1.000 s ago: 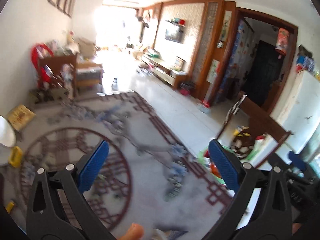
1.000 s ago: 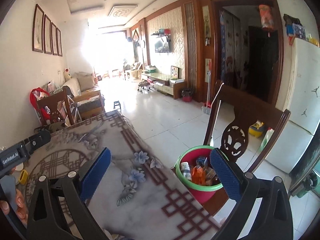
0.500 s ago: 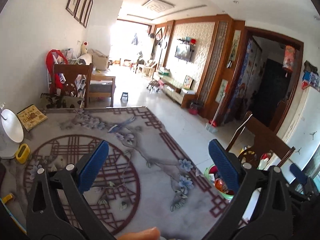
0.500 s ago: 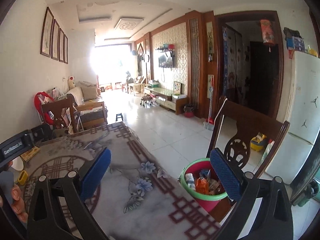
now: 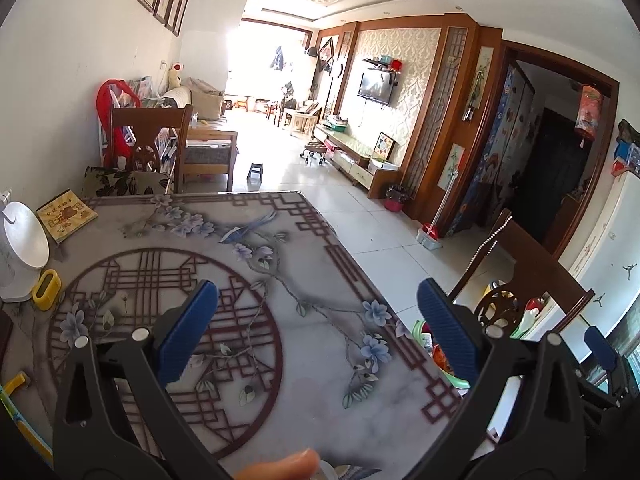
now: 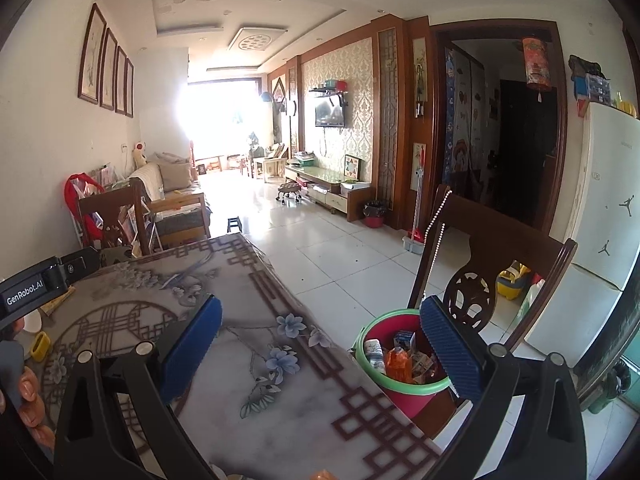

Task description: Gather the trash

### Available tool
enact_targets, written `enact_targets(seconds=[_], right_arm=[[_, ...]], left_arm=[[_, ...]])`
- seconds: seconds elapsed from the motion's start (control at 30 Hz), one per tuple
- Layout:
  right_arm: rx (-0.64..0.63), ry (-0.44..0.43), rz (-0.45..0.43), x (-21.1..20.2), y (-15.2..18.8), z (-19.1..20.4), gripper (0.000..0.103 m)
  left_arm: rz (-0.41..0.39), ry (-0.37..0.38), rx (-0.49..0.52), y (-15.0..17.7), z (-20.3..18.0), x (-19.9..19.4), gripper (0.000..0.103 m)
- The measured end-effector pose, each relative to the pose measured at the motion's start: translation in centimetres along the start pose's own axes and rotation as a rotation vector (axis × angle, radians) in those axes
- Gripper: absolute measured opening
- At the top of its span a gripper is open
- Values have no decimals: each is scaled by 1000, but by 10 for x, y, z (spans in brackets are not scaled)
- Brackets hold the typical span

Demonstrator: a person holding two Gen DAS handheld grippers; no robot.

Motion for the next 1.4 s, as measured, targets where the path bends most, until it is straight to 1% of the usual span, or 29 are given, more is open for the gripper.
enact_targets(seconds=[0.37,1.4], right_arm=[[6,-4,15,2,3,-2,96],[4,-21,52,12,10,-3,96]], left_arm=[[29,-7,3,4,0,6,98],[44,-15,6,5,1,10,98]])
Point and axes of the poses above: each gripper's, at about its wrist camera, not at the fingertips, and x roughly the way its jaws point, z to its left, y to its underside, the point moved 5 cm from there along x, roughly the way its jaws point, and after that the axes turned 9 degrees about -x, right-handed, at the moved point
